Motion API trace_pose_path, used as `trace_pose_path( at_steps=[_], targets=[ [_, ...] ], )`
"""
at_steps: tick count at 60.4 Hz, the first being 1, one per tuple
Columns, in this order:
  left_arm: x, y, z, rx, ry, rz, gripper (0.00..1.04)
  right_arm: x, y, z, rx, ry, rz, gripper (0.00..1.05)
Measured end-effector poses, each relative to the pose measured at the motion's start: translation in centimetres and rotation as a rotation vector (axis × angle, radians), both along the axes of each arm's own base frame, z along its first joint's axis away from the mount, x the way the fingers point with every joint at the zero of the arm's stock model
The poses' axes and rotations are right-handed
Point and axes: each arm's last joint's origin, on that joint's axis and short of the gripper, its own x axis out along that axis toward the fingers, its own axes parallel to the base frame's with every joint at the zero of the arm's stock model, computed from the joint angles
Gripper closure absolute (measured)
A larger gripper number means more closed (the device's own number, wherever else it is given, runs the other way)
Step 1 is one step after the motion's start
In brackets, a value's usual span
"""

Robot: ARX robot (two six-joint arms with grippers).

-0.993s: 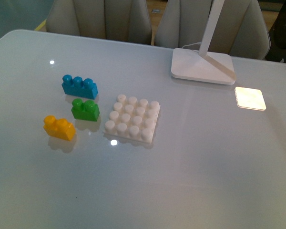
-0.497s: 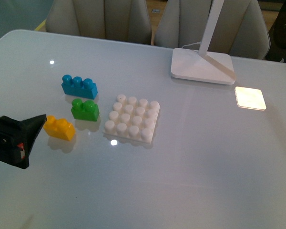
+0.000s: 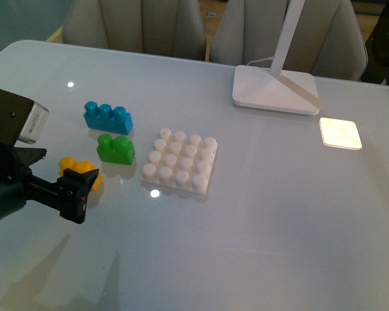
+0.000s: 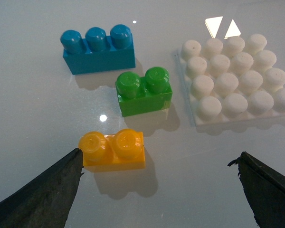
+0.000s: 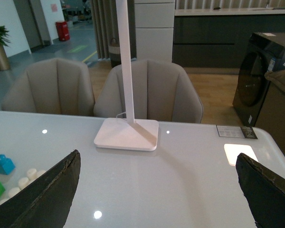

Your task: Insert yellow block into base center

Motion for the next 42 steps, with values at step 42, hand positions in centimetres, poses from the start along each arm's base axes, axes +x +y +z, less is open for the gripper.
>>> trace_pose_path(
  at_steps=[42],
  targets=[
    [4.4, 1.3, -3.0, -0.038, 0.114, 0.139, 0.07, 0.0, 0.0, 0.0, 0.0, 0.0, 0.0, 0.09]
  ],
)
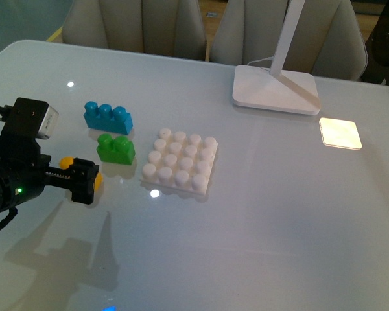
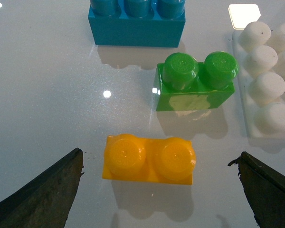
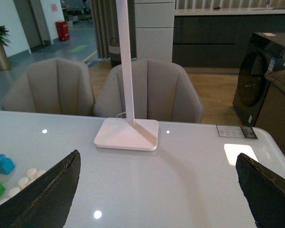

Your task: Insert yellow block into base center

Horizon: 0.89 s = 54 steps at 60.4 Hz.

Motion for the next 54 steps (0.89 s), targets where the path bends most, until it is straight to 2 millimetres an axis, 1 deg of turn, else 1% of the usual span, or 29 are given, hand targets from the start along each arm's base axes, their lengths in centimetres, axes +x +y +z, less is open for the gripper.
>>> trace_pose_path(
  at_steps=[17, 28, 42, 54],
  targets=[
    [0.7, 0.0, -0.4, -0.011, 0.0, -0.015, 0.07, 0.0, 0.0, 0.0, 0.0, 0.0, 0.0, 0.09],
    [0.6, -0.1, -1.4, 0.002, 0.019, -0.032, 0.07, 0.0, 0.0, 0.0, 0.0, 0.0, 0.0, 0.09],
    [0.7, -0.1, -1.9, 0.009, 0.026, -0.042, 0.07, 0.0, 0.0, 0.0, 0.0, 0.0, 0.0, 0.09],
    [1.1, -0.1, -2.3, 0.014, 0.024, -0.047, 0.07, 0.0, 0.0, 0.0, 0.0, 0.0, 0.0, 0.09]
  ],
)
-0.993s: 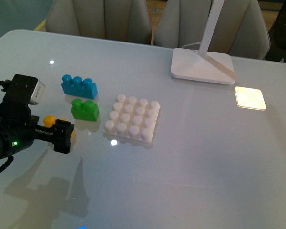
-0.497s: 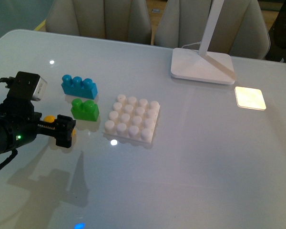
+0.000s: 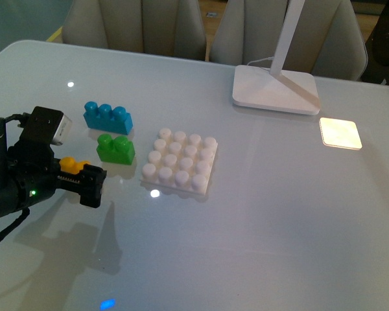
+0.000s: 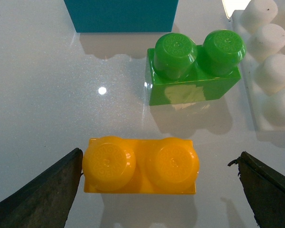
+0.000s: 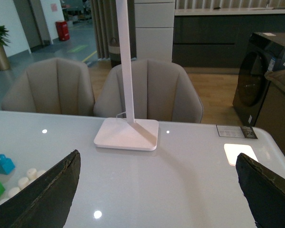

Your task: Insert yellow block into base center

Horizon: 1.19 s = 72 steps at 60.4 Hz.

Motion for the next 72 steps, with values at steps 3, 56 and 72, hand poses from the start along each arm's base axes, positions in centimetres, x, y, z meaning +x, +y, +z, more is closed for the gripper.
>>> trace_pose_path(
  at_steps=[3, 56, 72],
  targets=[
    [0.1, 0.0, -0.1, 0.002, 0.002, -0.001, 0.07, 0.0, 0.0, 0.0, 0.0, 0.0, 0.0, 0.09],
    [1.3, 0.5, -1.4, 0.007, 0.027, 0.02, 0.12, 0.0, 0.0, 0.0, 0.0, 0.0, 0.0, 0.09],
    [1.1, 0.8, -1.3, -0.001, 0.029, 0.037, 0.41, 0.0, 0.0, 0.0, 0.0, 0.0, 0.0, 0.09]
  ],
)
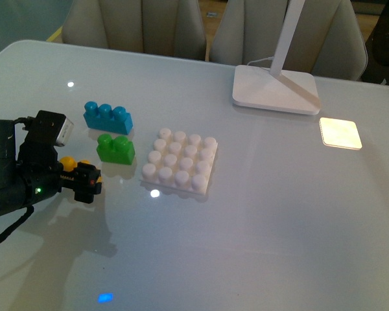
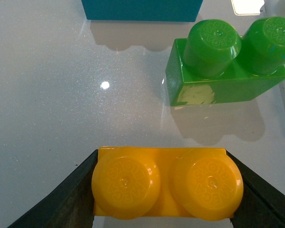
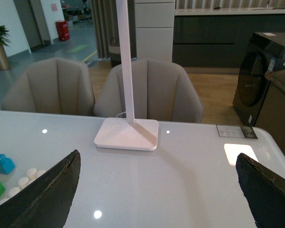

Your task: Insert yellow block into base center

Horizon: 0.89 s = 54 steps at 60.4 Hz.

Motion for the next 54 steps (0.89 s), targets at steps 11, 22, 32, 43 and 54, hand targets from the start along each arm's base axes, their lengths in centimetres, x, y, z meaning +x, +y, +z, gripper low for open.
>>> trace_pose_path(
  at_steps=[11, 22, 32, 43, 54],
  targets=[
    [-0.8, 0.0, 0.5, -0.006, 0.015, 0.019, 0.42, 0.0, 0.0, 0.0, 0.0, 0.0, 0.0, 0.09],
    [-1.6, -1.1, 3.1, 0.003, -0.013, 0.07, 0.42, 0.0, 0.0, 0.0, 0.0, 0.0, 0.0, 0.09],
    [-2.6, -3.6, 5.0, 0.008, -0.031, 0.077, 0.42, 0.0, 0.0, 0.0, 0.0, 0.0, 0.0, 0.09],
    [-3.2, -6.8, 6.1, 0.008, -0.033, 0.047, 0.42, 0.0, 0.0, 0.0, 0.0, 0.0, 0.0, 0.09],
    [-3.5, -10.4, 6.6, 0.021, -0.026, 0.03, 0.42, 0.0, 0.0, 0.0, 0.0, 0.0, 0.0, 0.09]
  ],
)
